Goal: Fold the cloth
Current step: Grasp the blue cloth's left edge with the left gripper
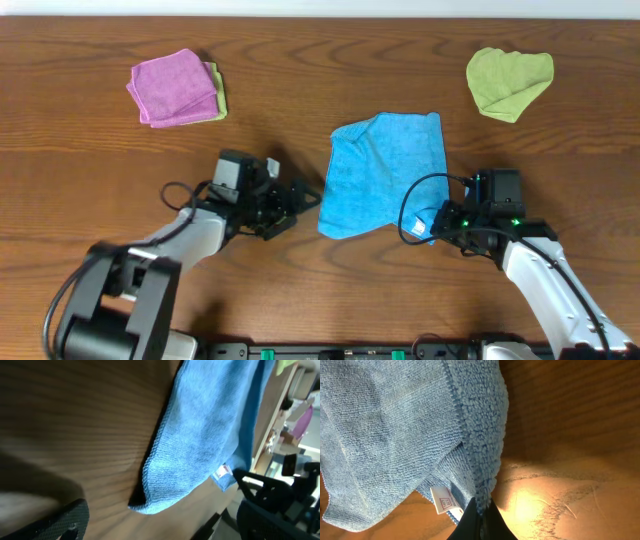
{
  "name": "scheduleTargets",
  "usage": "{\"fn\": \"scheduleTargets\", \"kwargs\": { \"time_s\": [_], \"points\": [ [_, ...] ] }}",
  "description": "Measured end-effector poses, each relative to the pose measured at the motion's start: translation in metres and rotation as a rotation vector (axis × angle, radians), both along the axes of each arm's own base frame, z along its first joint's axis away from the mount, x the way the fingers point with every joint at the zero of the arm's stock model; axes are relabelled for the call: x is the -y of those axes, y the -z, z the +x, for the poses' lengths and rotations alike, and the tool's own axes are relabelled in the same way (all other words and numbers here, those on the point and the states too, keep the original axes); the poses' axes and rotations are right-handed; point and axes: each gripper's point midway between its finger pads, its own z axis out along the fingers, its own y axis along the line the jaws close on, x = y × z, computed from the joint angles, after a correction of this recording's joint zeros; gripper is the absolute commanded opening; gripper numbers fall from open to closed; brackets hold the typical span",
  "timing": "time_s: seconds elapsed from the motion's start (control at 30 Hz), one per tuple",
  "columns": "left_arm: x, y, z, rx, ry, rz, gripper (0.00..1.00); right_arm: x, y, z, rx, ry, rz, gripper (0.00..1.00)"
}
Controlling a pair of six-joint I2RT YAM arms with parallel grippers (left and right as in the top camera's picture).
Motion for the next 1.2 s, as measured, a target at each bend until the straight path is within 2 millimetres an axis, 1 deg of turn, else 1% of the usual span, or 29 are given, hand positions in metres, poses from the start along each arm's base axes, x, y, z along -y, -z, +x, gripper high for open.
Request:
{"fn": "scheduleTargets", "kwargs": {
  "time_s": [0.07,0.2,0.33,0.47,0.67,0.7,0.93,0.97,1.0,1.03,1.07,1.1,1.17,1.2],
  "points": [
    [0.007,0.003,-0.002,-0.01,0.014,-0.017,0.95,0.0,0.0,0.0,0.0,0.0,0.0,0.01],
    [0.019,0.002,-0.003,-0.005,0.035,-0.05,0.96,0.0,0.0,0.0,0.0,0.0,0.001,0.01],
    [0.034,0.0,-0.007,-0.001,0.064,-0.07,0.96,0.0,0.0,0.0,-0.001,0.0,0.001,0.01],
    [0.043,0.0,-0.014,-0.01,0.084,-0.073,0.99,0.0,0.0,0.0,-0.001,0.0,0.002,0.01],
    [0.047,0.001,-0.016,-0.019,0.089,-0.08,1.0,0.0,0.001,-0.003,-0.014,0.0,0.003,0.01],
    [0.048,0.001,-0.016,-0.019,0.089,-0.081,0.95,0.0,0.001,-0.004,-0.016,0.0,0.003,0.01],
    [0.049,0.005,-0.015,-0.018,0.088,-0.077,0.89,0.0,0.002,-0.005,-0.024,0.0,0.002,0.01],
    [0.05,0.005,-0.014,-0.017,0.089,-0.077,0.86,0.0,0.002,-0.005,-0.024,0.0,0.002,0.01],
    [0.05,0.006,-0.014,-0.018,0.089,-0.078,0.8,0.0,0.002,-0.006,-0.024,0.0,0.003,0.01],
    [0.05,0.007,-0.014,-0.021,0.088,-0.076,0.71,0.0,0.002,-0.005,-0.024,0.0,0.002,0.01],
    [0.05,0.009,-0.014,-0.026,0.088,-0.075,0.67,0.0,0.002,-0.006,-0.024,0.0,0.002,0.01],
    [0.049,0.013,-0.014,-0.027,0.086,-0.066,0.6,0.0,0.002,-0.005,-0.024,0.0,0.002,0.01],
    [0.05,0.017,-0.014,-0.037,0.084,-0.058,0.4,0.0,0.002,-0.006,-0.024,0.0,0.002,0.01],
    [0.049,0.02,-0.015,-0.043,0.085,-0.052,0.25,0.0,0.002,-0.006,-0.025,0.0,0.002,0.01]
  ]
}}
